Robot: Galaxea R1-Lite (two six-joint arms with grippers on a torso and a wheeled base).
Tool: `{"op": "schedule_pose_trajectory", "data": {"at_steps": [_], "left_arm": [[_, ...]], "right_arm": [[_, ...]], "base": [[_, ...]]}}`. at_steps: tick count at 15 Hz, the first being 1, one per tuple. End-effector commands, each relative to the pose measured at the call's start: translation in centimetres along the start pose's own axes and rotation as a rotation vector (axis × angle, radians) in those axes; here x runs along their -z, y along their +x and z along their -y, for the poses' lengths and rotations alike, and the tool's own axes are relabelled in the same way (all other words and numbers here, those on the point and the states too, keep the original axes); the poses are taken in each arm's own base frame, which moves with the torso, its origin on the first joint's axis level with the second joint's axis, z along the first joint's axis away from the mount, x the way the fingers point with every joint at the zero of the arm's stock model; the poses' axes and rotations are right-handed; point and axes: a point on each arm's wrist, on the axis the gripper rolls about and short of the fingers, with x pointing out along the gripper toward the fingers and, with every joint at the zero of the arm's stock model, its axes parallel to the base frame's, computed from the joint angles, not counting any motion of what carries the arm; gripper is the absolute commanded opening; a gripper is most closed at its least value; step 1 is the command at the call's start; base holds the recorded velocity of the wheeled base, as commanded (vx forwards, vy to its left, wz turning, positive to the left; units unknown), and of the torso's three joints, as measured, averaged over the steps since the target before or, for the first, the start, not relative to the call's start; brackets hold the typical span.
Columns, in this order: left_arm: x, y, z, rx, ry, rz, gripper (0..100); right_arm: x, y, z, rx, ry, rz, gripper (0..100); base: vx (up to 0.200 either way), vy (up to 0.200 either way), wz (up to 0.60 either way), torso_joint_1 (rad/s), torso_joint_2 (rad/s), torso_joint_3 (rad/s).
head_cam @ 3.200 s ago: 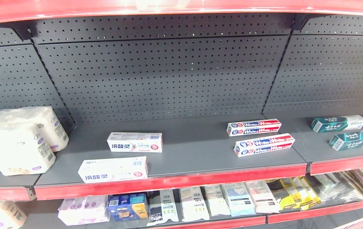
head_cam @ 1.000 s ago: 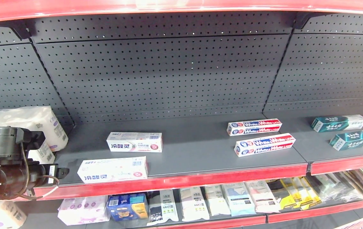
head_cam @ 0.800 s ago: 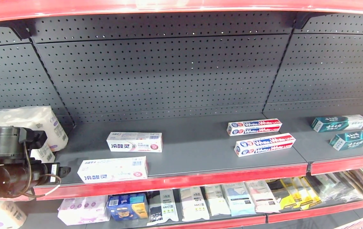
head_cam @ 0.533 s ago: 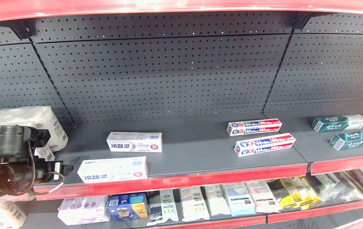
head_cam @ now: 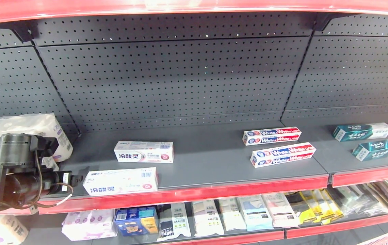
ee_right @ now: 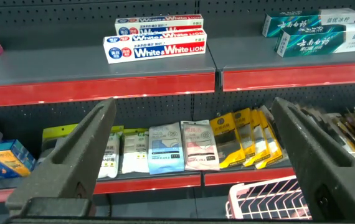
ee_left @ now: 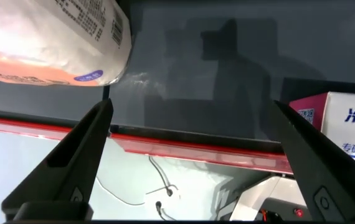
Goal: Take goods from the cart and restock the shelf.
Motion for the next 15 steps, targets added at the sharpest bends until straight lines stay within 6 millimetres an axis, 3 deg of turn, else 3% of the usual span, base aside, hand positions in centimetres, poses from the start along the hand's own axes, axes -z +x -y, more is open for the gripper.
{"op": "schedule_pose_trajectory", "data": {"at_steps": [1, 15], "left_arm": [[-0.03, -0.08, 0.01, 0.000, 0.000, 0.004, 100], [0.00, -0.10, 0.59, 0.017, -0.012, 0.003, 100]], "right_arm": [[0.00, 0.00, 0.00, 0.000, 0.000, 0.001, 100], [0.00, 0.00, 0.00, 0.000, -0.001, 0.001, 100]], "base": [[0.000, 0.000, 0.00, 0.000, 0.00, 0.000], [0.000, 0.000, 0.00, 0.000, 0.00, 0.000]]}}
